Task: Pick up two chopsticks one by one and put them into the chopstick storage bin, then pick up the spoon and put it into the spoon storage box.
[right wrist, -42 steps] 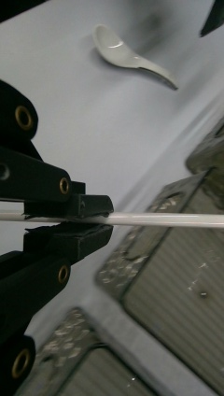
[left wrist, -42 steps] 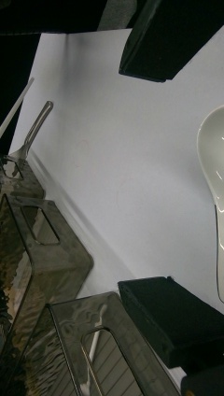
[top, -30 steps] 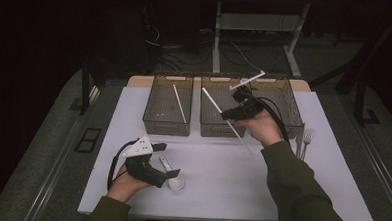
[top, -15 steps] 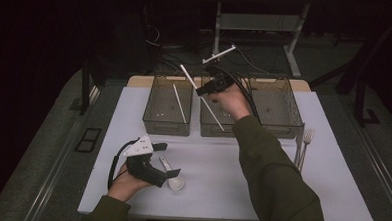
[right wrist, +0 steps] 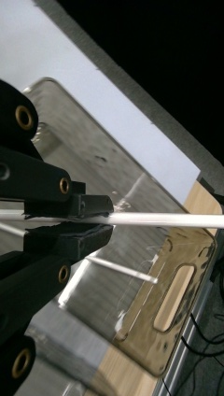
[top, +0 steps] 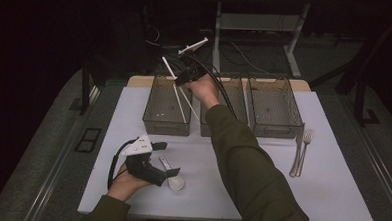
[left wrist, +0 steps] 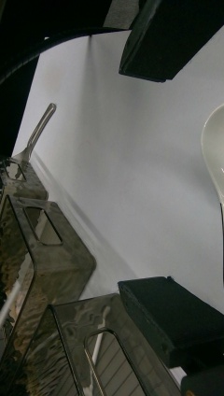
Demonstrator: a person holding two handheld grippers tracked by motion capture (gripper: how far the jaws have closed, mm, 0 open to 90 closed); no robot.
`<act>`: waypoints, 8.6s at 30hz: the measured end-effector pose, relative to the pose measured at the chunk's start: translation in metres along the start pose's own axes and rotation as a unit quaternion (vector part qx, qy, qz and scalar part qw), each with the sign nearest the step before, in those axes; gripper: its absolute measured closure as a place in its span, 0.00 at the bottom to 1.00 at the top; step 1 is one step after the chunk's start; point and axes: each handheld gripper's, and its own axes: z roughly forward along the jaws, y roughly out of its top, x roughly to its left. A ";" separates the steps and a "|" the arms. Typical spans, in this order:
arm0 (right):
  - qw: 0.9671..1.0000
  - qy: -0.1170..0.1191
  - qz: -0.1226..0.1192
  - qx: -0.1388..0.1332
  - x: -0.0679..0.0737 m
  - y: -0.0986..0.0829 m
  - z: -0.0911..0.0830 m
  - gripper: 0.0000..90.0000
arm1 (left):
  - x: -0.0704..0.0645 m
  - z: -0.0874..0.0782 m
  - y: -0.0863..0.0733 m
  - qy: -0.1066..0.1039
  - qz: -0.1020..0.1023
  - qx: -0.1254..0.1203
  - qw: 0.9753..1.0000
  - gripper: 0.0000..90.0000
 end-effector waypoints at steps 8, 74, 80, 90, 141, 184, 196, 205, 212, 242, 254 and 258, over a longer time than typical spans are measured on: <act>1.000 0.003 0.016 0.000 0.003 0.010 0.027 0.93 | 0.001 0.000 0.000 -0.005 0.000 -0.001 1.000 0.00; 0.988 0.038 -0.114 -0.093 -0.034 -0.139 -0.105 0.33 | -0.001 0.004 -0.002 0.007 0.003 0.029 1.000 0.00; 0.987 0.038 -0.111 -0.109 -0.045 -0.172 -0.127 0.29 | -0.001 0.006 -0.002 0.010 0.003 0.033 0.999 0.00; 0.985 0.037 -0.105 -0.134 -0.054 -0.219 -0.147 0.22 | -0.002 0.005 -0.002 0.016 0.003 0.033 0.999 0.00; 0.985 -0.028 -0.060 -0.162 -0.097 -0.380 -0.186 0.20 | -0.006 -0.016 -0.017 -0.010 -0.010 0.100 0.995 0.99; 0.985 -0.034 -0.063 -0.155 -0.097 -0.382 -0.185 0.20 | -0.025 0.016 -0.032 -0.078 0.015 0.165 0.983 0.99; 0.985 -0.035 -0.064 -0.156 -0.097 -0.382 -0.185 0.20 | -0.026 0.014 -0.026 -0.084 0.020 0.151 0.985 0.98; 0.986 -0.035 -0.064 -0.153 -0.096 -0.382 -0.185 0.20 | -0.009 -0.006 -0.018 -0.059 0.001 0.121 0.991 0.80; 0.986 -0.034 -0.066 -0.150 -0.096 -0.382 -0.184 0.20 | 0.007 -0.011 -0.024 -0.041 -0.017 0.121 0.992 0.63; 0.985 -0.040 -0.065 -0.153 -0.096 -0.384 -0.187 0.20 | -0.003 0.009 -0.034 -0.038 0.036 0.192 0.980 0.69; 0.986 -0.040 -0.064 -0.152 -0.096 -0.384 -0.188 0.20 | -0.007 0.007 -0.032 -0.043 0.044 0.200 0.978 0.81; 0.985 -0.039 -0.065 -0.152 -0.096 -0.384 -0.188 0.20 | -0.008 0.006 -0.032 -0.046 0.047 0.204 0.977 0.84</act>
